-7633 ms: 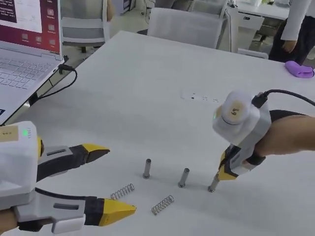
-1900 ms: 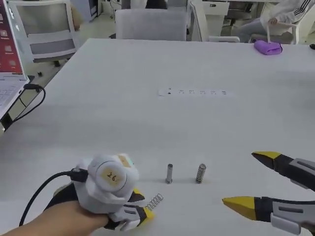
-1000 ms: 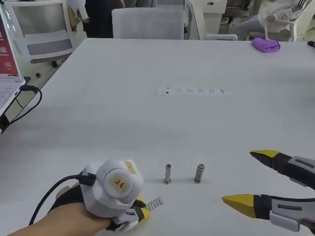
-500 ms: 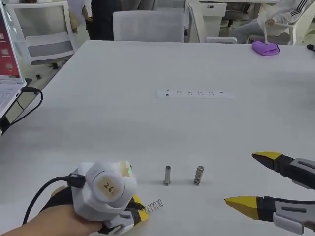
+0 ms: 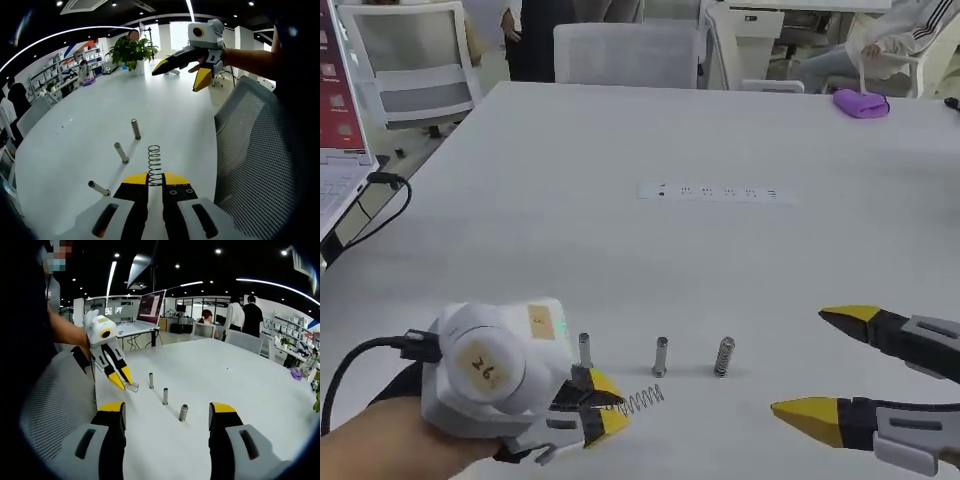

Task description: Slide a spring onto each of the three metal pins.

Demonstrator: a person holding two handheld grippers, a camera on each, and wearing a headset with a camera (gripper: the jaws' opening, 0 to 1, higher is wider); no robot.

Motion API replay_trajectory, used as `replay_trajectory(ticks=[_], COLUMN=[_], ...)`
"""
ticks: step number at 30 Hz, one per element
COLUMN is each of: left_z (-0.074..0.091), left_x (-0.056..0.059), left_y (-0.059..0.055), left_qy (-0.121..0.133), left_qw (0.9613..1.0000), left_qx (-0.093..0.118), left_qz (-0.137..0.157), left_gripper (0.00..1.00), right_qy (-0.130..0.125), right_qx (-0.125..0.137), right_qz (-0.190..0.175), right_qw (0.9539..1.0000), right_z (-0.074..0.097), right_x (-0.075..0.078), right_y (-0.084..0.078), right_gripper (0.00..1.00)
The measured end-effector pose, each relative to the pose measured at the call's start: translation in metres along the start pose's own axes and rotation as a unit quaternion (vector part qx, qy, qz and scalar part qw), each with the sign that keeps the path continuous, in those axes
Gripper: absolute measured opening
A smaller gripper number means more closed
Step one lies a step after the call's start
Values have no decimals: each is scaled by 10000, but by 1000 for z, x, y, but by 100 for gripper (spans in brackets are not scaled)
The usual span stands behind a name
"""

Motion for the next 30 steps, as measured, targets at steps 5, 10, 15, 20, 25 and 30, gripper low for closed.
replay_trajectory(ticks=[5, 10, 15, 20, 25, 30], left_z=[8, 11, 12, 14, 16, 16], left_x=[5, 10, 13, 15, 16, 18], left_y=[14, 25, 30, 35, 38, 41], left_qy=[-101, -191, -256, -296, -316, -359], left_qw=[9995, 9985, 9976, 9969, 9963, 9953], left_qx=[250, 428, 547, 621, 710, 791], left_qz=[-167, -281, -329, -384, -380, -439], left_gripper=[2, 2, 2, 2, 2, 2], right_qy=[295, 631, 959, 1279, 1495, 1728], right_qx=[-57, -132, -263, -402, -505, -598], right_qz=[145, 287, 484, 678, 808, 884], right_qw=[9994, 9975, 9939, 9886, 9842, 9792], right_z=[-5, -12, -21, -29, -36, -41], right_x=[-9, -13, -19, -26, -31, -37], right_y=[10, 20, 28, 34, 37, 34], right_gripper=[64, 61, 57, 54, 52, 47])
Point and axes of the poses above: the centre of the closed fingertips' face, and the gripper's own axes: z roughly backward along the fingers, x roughly to its right, y roughly out of its top, the point moved 5 cm from there along z, roughly backward along the fingers, and after that the axes turned 1 degree about x, right-handed, at the moved point
